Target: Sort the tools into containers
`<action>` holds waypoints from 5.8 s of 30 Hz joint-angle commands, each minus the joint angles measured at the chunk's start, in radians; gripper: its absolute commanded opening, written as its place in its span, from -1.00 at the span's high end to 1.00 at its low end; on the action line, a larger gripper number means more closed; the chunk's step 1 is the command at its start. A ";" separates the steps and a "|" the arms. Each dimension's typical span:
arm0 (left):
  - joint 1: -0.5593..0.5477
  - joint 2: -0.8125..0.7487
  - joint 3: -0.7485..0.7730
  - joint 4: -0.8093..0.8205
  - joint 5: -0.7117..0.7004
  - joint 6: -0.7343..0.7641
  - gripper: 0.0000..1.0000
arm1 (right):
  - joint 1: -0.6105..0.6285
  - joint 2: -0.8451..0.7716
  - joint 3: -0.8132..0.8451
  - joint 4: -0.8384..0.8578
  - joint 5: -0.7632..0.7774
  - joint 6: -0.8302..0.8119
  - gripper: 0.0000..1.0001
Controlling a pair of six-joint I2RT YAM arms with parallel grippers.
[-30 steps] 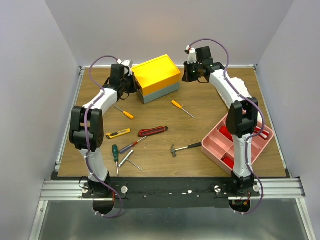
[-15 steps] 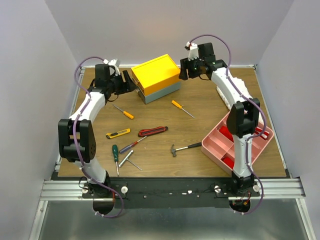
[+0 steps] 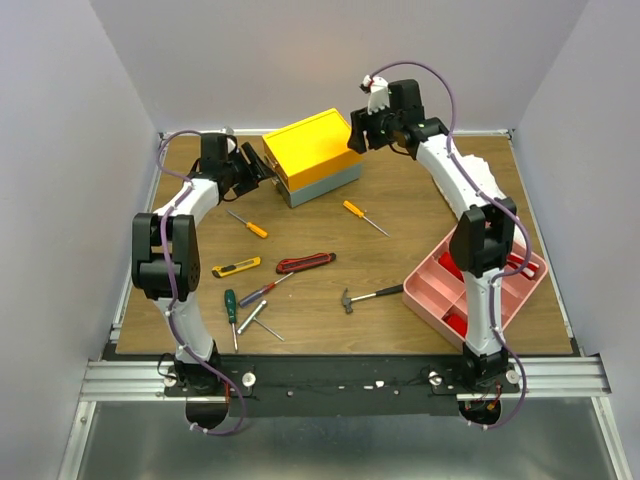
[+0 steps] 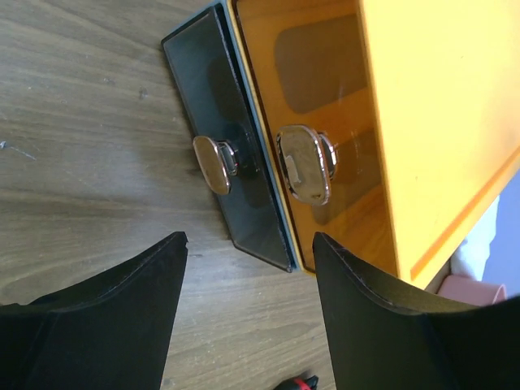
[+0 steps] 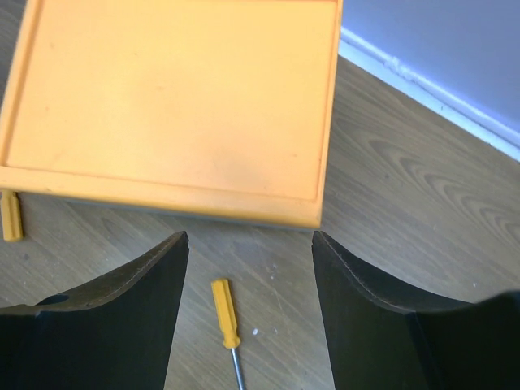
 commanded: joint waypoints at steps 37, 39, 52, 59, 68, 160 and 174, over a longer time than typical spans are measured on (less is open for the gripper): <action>0.111 -0.105 -0.058 -0.199 -0.217 -0.030 -0.47 | 0.053 0.148 0.055 0.068 0.198 -0.080 -0.42; 0.131 -0.134 -0.092 -0.213 -0.219 -0.019 -0.47 | 0.053 0.150 0.053 0.066 0.191 -0.078 -0.42; 0.158 -0.281 -0.077 0.054 0.114 -0.005 -0.62 | 0.041 -0.144 -0.095 -0.073 0.126 -0.328 -0.52; 0.158 -0.317 -0.058 0.117 0.180 0.013 -0.70 | 0.035 -0.334 -0.573 -0.053 -0.013 -0.560 -0.50; 0.158 -0.367 -0.041 0.002 0.133 0.191 -0.66 | 0.037 -0.160 -0.432 -0.109 -0.055 -0.465 -0.29; 0.329 -0.893 -0.417 -0.370 -0.035 0.423 -0.64 | 0.360 0.208 0.335 0.418 -0.124 0.134 0.98; 0.329 -0.901 -0.446 -0.367 -0.003 0.358 -0.61 | 0.376 0.314 0.311 0.468 -0.064 -0.107 0.92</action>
